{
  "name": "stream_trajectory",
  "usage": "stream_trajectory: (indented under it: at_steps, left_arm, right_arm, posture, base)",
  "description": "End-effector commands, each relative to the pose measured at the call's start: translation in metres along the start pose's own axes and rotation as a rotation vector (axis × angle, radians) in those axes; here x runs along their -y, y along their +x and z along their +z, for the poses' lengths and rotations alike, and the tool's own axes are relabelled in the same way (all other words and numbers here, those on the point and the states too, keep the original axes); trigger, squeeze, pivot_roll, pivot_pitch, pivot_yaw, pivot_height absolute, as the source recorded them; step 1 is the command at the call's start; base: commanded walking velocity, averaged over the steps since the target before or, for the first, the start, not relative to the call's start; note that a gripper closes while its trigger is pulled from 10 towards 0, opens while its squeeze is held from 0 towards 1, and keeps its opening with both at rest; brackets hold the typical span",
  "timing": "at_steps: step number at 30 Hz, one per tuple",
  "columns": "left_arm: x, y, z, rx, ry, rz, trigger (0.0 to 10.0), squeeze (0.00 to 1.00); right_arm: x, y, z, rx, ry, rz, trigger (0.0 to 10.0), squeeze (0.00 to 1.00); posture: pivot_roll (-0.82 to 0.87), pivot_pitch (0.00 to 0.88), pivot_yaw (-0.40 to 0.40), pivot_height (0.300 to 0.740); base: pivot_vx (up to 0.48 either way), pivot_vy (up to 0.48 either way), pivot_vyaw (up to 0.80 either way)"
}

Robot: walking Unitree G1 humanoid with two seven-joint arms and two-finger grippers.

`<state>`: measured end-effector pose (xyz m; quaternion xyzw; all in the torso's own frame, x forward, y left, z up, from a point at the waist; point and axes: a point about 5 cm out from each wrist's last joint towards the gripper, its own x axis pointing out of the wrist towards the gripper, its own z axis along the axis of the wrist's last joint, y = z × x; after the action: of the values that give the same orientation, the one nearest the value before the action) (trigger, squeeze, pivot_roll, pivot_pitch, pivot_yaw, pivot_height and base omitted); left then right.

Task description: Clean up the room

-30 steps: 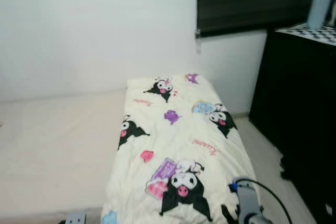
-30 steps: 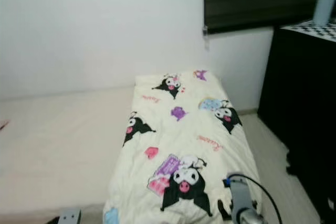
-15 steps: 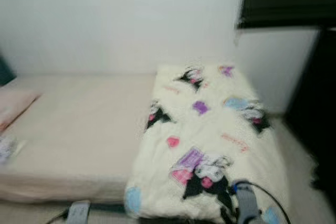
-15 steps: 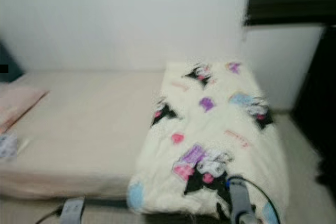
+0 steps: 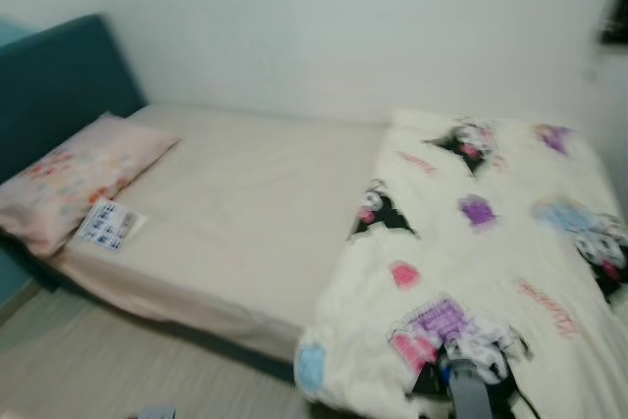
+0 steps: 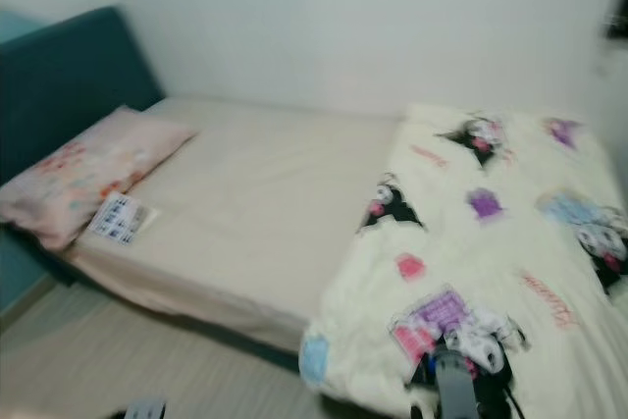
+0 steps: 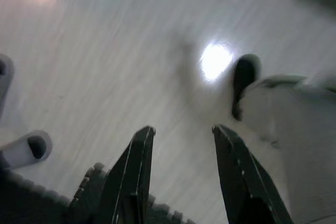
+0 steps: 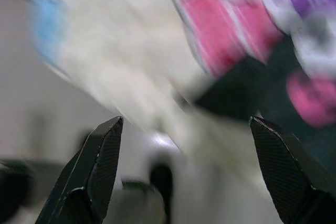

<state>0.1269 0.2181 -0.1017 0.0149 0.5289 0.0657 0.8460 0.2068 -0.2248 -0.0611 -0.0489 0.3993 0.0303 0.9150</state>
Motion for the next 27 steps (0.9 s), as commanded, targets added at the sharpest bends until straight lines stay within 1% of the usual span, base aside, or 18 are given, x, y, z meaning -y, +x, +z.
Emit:
stream_trajectory:
  at_steps: [1,7,12,13,16,21,22,23,24,27]
  left_arm:
    - [0.002,0.000,-0.003,-0.016,0.019,-0.010,10.0,0.00]
    - [0.004,0.000,-0.004,-0.014,0.032,-0.008,10.0,0.00]
    - [0.006,0.000,-0.005,-0.016,0.033,0.000,10.0,0.00]
    - [0.007,0.000,-0.005,-0.016,0.030,0.008,10.0,0.00]
    - [0.007,0.000,-0.005,-0.016,0.028,0.010,10.0,0.00]
    - [0.015,0.002,0.007,0.022,0.065,0.005,10.0,0.00]
    - [0.015,0.002,0.007,0.022,0.065,0.005,10.0,0.00]
    - [0.017,0.002,0.010,0.036,0.082,-0.003,10.0,0.00]
    - [0.017,0.002,0.010,0.036,0.082,-0.003,10.0,0.00]
    - [0.019,0.002,0.013,0.048,0.105,-0.011,10.0,0.00]
  right_arm:
    - [-0.001,-0.003,-0.015,-0.049,0.001,0.005,10.0,0.00]
    - [-0.002,-0.003,-0.014,-0.046,-0.010,0.017,10.0,0.00]
    - [-0.006,-0.002,-0.013,-0.047,-0.028,0.032,10.0,0.00]
    - [-0.009,-0.001,-0.013,-0.051,-0.031,0.038,10.0,0.00]
    - [-0.010,-0.001,-0.013,-0.052,-0.032,0.040,10.0,0.00]
    - [-0.016,0.004,0.000,-0.036,0.001,0.031,10.0,0.00]
    - [-0.016,0.004,0.000,-0.036,0.001,0.031,10.0,0.00]
    - [-0.014,0.005,-0.001,-0.050,0.042,0.003,10.0,0.00]
    - [-0.014,0.005,-0.001,-0.050,0.042,0.003,10.0,0.00]
    - [-0.010,0.003,-0.006,-0.080,0.085,-0.036,10.0,0.00]
  posture:
    - [-0.19,0.008,0.069,0.740]
    - [-0.19,0.009,0.066,0.740]
    - [-0.19,0.007,0.062,0.740]
    - [-0.19,0.006,0.059,0.740]
    - [-0.19,0.006,0.059,0.740]
    - [-0.18,0.000,0.051,0.740]
    - [-0.18,0.000,0.051,0.740]
    - [-0.18,0.000,0.047,0.740]
    - [-0.18,0.000,0.047,0.740]
    - [-0.18,0.000,0.046,0.740]
  base:
    - [0.000,0.000,0.78]
    - [0.000,0.000,0.78]
    - [0.000,0.000,0.77]
    - [0.000,0.000,0.78]
    - [0.000,0.000,0.78]
    - [0.000,0.000,0.78]
    - [0.000,0.000,0.77]
    - [0.000,0.000,0.77]
    - [0.000,0.000,0.77]
    - [0.000,0.000,0.77]
